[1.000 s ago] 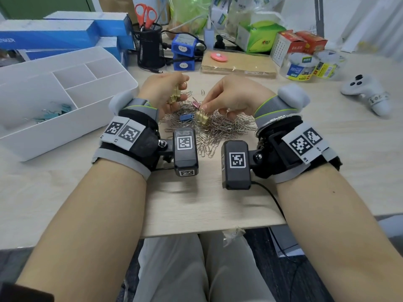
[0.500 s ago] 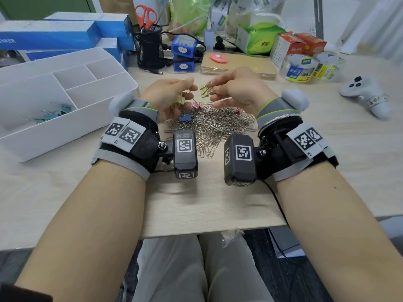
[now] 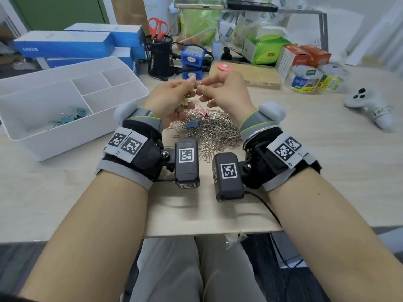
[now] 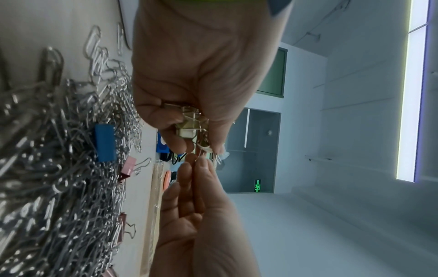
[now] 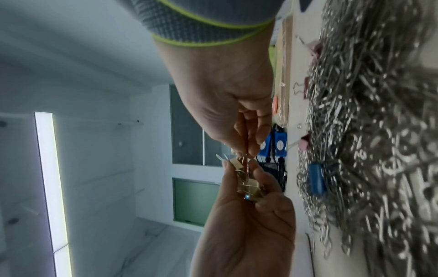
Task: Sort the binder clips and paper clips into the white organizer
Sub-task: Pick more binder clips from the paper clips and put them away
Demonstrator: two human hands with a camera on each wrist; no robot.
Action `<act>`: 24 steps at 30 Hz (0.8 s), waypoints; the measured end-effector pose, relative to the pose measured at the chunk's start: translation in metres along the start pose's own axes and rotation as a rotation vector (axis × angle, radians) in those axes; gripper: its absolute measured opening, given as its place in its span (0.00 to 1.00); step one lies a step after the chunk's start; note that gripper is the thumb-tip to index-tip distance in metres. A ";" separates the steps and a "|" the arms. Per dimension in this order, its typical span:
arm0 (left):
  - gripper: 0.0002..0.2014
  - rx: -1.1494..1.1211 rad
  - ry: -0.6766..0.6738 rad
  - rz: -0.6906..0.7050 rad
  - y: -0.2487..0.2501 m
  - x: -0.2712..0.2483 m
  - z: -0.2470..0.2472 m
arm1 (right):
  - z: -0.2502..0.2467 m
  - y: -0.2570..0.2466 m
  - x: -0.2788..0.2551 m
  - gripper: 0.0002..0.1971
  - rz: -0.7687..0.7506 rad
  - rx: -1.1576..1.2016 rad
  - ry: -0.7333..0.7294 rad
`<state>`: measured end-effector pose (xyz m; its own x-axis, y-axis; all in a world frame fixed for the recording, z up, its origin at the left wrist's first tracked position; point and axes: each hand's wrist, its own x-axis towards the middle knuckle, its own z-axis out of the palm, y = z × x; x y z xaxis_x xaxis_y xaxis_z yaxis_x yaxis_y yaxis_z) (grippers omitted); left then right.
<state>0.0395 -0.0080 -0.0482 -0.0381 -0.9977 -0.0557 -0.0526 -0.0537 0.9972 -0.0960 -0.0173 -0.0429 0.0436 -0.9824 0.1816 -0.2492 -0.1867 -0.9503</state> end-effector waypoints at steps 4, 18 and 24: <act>0.10 0.007 0.099 0.064 0.006 -0.007 -0.025 | 0.021 -0.017 0.001 0.08 -0.037 -0.015 -0.068; 0.10 0.149 0.506 0.125 0.027 0.012 -0.140 | 0.091 -0.041 0.006 0.20 -0.108 -0.498 -0.655; 0.13 0.310 0.630 0.126 0.038 0.027 -0.157 | 0.091 -0.042 0.011 0.11 -0.125 -0.474 -0.686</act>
<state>0.1935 -0.0432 -0.0041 0.5168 -0.8343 0.1919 -0.3707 -0.0161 0.9286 0.0034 -0.0206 -0.0238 0.6381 -0.7675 -0.0613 -0.5766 -0.4236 -0.6986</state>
